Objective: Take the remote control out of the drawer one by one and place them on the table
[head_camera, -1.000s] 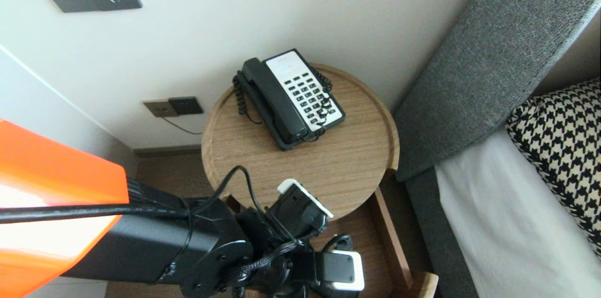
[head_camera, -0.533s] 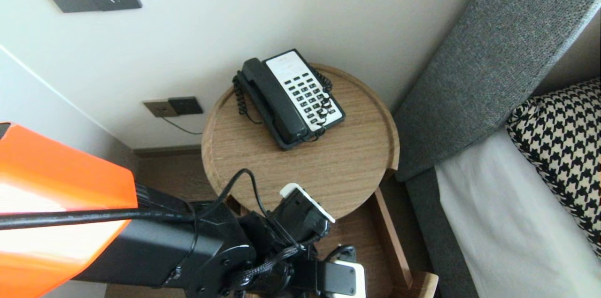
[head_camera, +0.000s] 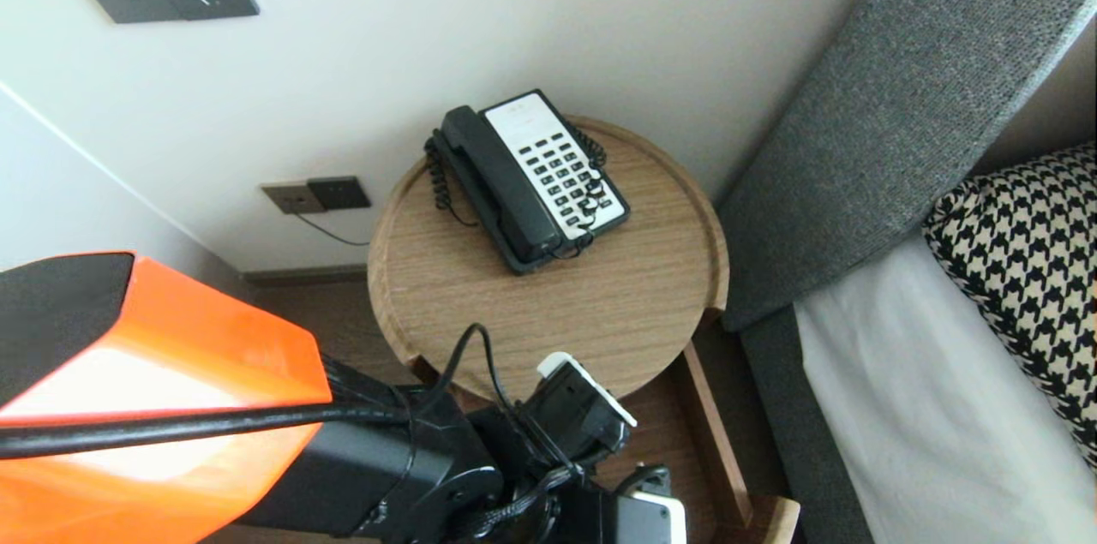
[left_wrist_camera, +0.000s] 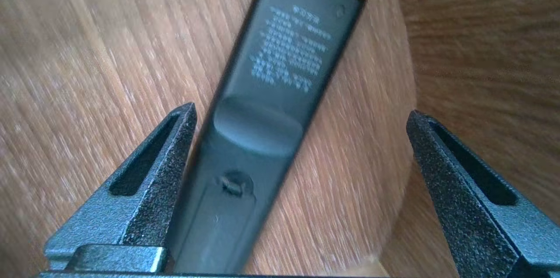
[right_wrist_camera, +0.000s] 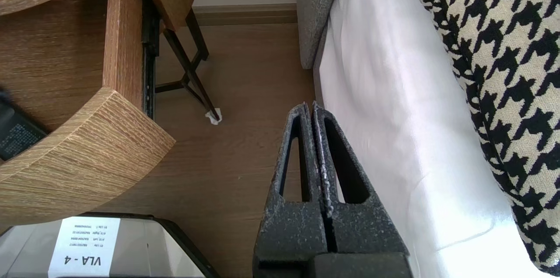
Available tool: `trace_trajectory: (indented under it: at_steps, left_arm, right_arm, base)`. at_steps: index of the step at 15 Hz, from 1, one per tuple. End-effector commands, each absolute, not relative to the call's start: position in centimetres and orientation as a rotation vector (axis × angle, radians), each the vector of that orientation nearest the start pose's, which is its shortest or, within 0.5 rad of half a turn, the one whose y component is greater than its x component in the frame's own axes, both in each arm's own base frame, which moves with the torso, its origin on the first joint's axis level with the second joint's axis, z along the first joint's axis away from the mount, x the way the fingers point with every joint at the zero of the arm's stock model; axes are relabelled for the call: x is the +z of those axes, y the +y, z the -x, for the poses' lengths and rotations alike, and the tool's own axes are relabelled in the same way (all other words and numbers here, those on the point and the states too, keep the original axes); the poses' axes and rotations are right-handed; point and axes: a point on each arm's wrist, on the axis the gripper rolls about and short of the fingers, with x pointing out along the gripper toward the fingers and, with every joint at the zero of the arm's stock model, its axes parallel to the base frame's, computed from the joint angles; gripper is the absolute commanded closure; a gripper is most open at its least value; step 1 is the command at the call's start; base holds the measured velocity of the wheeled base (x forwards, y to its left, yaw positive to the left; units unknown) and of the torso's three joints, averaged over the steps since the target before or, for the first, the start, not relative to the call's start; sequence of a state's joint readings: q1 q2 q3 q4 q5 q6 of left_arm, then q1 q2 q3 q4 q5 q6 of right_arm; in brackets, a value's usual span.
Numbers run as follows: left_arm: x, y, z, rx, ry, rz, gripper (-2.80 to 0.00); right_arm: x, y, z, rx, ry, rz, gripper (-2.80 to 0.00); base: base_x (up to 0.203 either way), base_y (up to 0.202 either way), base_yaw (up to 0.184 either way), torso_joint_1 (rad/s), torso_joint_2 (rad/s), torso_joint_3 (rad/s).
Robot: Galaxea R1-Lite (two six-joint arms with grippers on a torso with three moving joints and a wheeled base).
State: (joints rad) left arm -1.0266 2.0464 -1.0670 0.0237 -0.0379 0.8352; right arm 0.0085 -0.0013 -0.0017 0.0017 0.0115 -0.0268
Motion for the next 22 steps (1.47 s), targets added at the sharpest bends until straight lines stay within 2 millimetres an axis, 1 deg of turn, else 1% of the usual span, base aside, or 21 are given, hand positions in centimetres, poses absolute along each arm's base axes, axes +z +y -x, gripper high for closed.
trace_trajectory:
  at_steps: [1, 8, 19, 20, 22]
  left_arm:
    - [6.7, -30.7, -18.2, -1.351, 0.484, -1.206, -2.8]
    - [5.6, -31.4, -18.7, -1.354, 0.442, -1.219, -2.8]
    - [5.3, -31.8, -19.0, -1.336, 0.443, -1.232, -2.8]
    - [5.3, -31.8, -19.0, -1.336, 0.443, -1.232, 0.0]
    - [5.4, -31.7, -19.0, -1.335, 0.442, -1.231, 0.0]
  right_arm:
    - [7.6, 0.0, 2.3, 0.021, -0.006, 0.028, 0.0]
    - [7.6, 0.0, 2.3, 0.021, -0.006, 0.028, 0.0]
    - [7.6, 0.0, 2.3, 0.022, -0.006, 0.028, 0.0]
    - [7.6, 0.0, 2.3, 0.021, -0.006, 0.028, 0.0]
    - [7.6, 0.0, 2.3, 0.021, -0.006, 0.028, 0.0]
  base:
    - [0.0, 0.0, 0.0, 0.0, 0.0, 0.0]
    - [0.0, 0.0, 0.0, 0.0, 0.0, 0.0]
    - [0.0, 0.0, 0.0, 0.0, 0.0, 0.0]
    - [0.0, 0.0, 0.0, 0.0, 0.0, 0.0]
    - [0.0, 0.0, 0.0, 0.0, 0.0, 0.0]
